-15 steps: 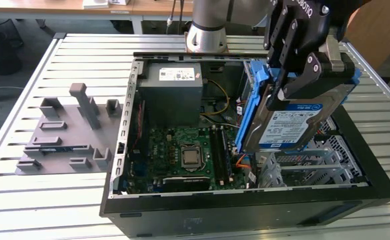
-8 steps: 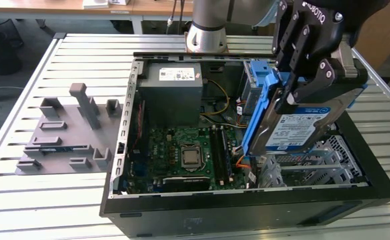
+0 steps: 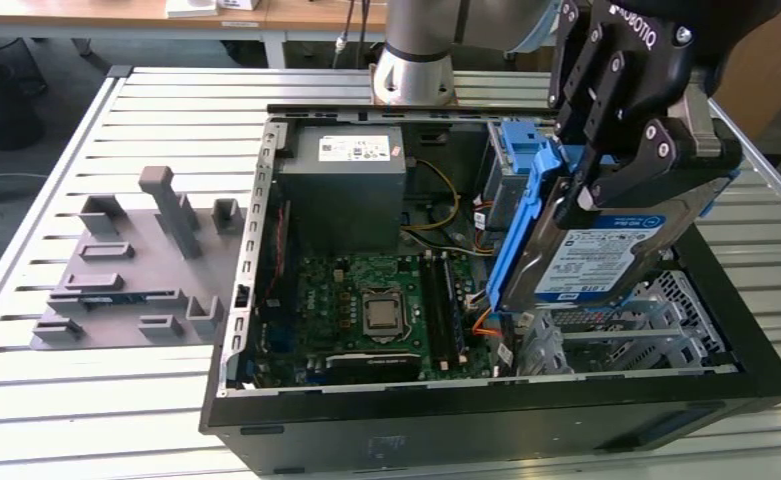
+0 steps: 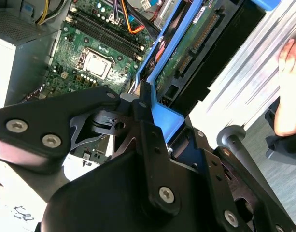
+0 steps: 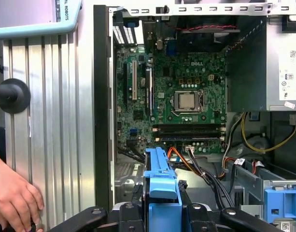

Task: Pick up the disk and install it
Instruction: 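Insert the disk into the insertion slot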

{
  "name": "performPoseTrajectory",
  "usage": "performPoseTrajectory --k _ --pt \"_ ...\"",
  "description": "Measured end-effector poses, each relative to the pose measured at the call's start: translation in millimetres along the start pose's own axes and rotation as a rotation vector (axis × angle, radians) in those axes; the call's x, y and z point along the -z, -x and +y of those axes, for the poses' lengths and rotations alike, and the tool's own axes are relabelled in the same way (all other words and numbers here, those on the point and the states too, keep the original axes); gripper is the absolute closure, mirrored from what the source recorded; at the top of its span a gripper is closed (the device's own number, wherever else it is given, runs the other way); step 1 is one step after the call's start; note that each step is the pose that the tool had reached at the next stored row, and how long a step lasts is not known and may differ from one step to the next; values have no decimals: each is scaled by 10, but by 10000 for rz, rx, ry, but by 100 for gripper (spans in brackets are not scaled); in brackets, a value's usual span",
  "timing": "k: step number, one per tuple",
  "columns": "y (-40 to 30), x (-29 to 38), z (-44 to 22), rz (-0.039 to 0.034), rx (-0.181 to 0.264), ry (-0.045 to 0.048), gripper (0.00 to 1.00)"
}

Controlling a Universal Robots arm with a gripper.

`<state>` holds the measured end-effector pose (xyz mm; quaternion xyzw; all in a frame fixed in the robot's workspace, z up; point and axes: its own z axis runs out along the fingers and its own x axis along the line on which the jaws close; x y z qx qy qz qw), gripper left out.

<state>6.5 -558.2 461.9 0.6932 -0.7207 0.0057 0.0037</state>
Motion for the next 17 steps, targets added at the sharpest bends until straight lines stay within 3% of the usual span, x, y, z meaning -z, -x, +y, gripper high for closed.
performPoseTrajectory --k 17 --pt "-3 -46 -249 0 0 0 64"
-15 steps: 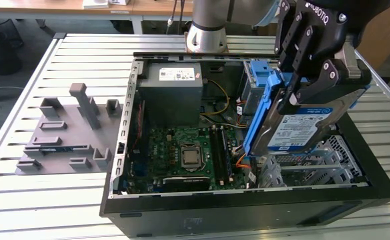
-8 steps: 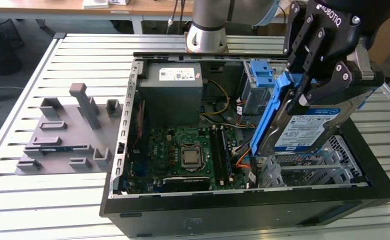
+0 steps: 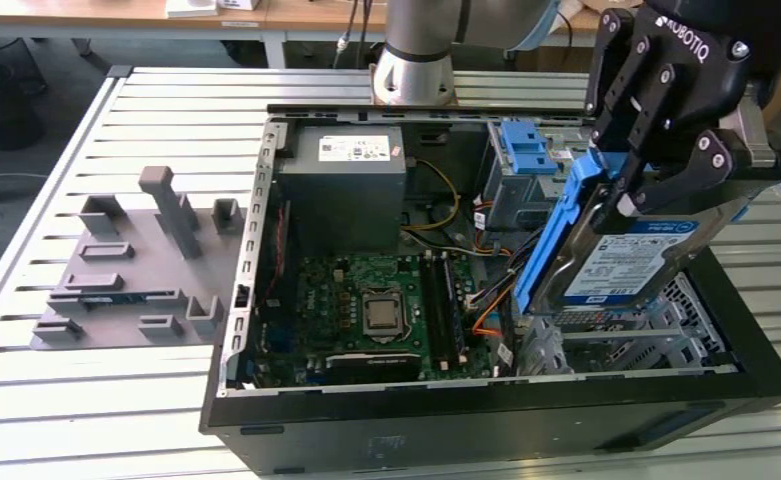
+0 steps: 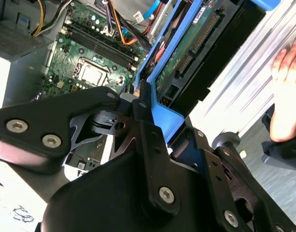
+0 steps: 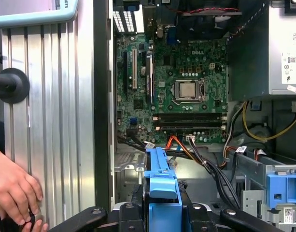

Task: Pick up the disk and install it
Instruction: 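Insert the disk into the insertion slot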

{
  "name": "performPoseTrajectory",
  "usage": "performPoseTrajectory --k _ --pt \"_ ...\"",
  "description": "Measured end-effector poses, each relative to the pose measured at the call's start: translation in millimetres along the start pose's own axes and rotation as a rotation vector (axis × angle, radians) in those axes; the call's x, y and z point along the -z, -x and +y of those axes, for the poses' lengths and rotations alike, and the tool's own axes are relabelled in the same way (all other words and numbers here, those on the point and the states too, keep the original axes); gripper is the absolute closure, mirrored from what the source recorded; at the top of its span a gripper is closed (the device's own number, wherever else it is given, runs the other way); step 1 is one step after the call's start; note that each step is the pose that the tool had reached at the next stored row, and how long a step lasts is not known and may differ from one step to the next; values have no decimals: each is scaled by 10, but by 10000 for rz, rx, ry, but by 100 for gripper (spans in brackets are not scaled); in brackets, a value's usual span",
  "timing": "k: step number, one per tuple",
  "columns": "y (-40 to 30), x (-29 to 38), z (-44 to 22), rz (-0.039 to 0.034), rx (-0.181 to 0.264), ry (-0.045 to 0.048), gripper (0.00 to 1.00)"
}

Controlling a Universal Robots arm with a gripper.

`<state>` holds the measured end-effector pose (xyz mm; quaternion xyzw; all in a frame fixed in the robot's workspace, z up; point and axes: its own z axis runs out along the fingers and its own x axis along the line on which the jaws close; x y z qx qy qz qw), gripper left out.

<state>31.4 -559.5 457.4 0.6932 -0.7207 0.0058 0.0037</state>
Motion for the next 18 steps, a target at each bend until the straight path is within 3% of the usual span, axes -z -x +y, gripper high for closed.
performPoseTrajectory --k 12,18 --pt "4 -32 -138 0 0 0 64" --pt "4 -35 -153 12 1 -1 64"
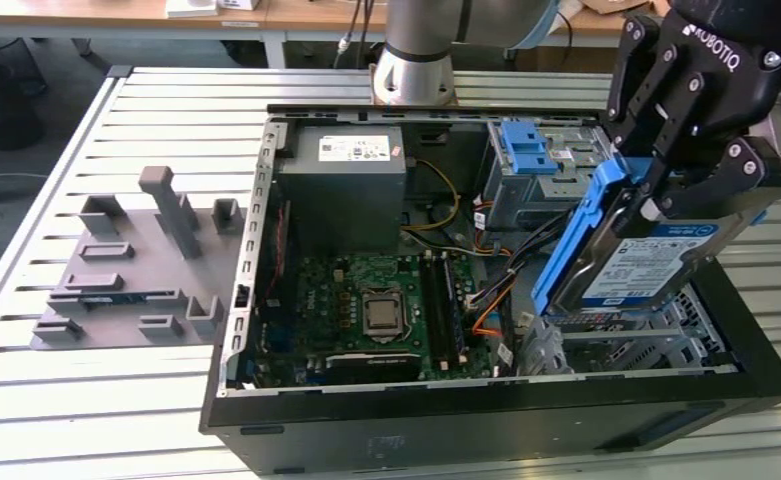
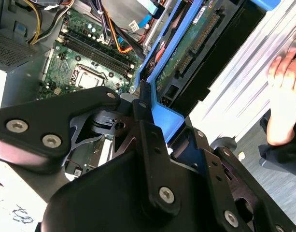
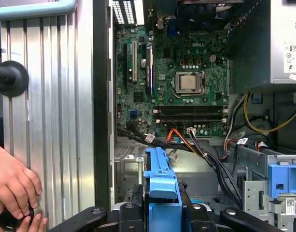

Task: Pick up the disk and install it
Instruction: 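Insert the disk into the insertion slot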

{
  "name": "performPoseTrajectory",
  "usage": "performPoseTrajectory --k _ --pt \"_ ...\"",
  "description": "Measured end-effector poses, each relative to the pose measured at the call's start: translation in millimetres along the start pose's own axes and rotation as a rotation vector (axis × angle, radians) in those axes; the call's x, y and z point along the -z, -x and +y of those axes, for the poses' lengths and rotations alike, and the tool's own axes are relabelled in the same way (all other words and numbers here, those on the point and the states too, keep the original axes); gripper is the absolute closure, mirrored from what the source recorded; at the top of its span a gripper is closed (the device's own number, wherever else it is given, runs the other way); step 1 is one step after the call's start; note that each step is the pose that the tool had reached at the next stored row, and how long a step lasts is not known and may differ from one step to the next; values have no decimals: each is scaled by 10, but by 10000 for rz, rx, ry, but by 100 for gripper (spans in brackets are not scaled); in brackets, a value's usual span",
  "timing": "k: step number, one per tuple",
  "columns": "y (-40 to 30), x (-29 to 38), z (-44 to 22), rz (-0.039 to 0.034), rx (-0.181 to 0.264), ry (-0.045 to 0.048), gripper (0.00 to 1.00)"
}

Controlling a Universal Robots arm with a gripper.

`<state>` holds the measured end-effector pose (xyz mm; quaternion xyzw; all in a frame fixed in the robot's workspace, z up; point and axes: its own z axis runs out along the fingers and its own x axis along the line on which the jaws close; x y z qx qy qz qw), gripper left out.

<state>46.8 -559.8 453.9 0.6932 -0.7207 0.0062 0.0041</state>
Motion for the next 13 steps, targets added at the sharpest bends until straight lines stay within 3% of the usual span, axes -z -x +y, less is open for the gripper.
performPoseTrajectory --k 13 --pt "6 -48 -146 -1 -1 0 64"
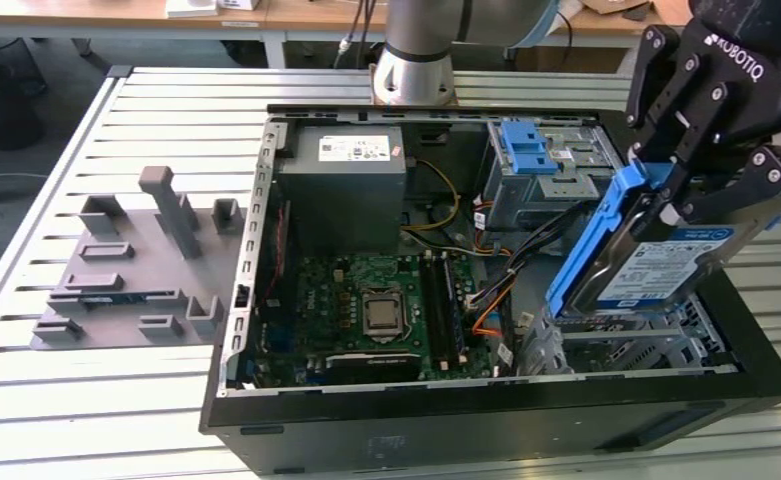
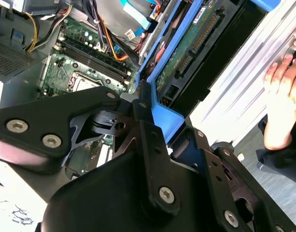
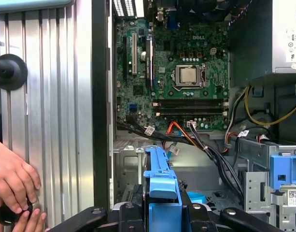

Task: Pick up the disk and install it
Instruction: 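Insert the disk into the insertion slot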

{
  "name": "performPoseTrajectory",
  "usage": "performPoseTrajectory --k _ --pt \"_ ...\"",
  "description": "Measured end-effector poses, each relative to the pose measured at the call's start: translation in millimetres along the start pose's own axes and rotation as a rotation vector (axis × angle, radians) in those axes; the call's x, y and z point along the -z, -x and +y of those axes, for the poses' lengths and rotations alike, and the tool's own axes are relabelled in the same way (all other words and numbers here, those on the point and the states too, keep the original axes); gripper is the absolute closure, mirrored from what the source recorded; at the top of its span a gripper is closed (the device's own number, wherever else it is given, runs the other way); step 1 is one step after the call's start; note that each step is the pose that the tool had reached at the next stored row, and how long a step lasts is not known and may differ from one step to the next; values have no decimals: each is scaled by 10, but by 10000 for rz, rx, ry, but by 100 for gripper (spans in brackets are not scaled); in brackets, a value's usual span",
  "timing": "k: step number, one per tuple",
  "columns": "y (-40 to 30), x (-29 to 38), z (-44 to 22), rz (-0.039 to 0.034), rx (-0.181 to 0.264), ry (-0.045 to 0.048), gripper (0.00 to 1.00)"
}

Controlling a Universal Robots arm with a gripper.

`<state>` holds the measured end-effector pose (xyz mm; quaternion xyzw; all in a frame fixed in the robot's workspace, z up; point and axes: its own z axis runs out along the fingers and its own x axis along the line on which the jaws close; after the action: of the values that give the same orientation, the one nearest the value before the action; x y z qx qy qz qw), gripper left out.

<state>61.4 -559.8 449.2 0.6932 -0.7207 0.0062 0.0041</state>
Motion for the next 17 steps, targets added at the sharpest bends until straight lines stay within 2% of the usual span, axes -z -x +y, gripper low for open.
performPoseTrajectory --k 6,17 --pt "-3 -18 -58 1 1 0 64" --pt "-15 -59 -76 0 -177 3 64"
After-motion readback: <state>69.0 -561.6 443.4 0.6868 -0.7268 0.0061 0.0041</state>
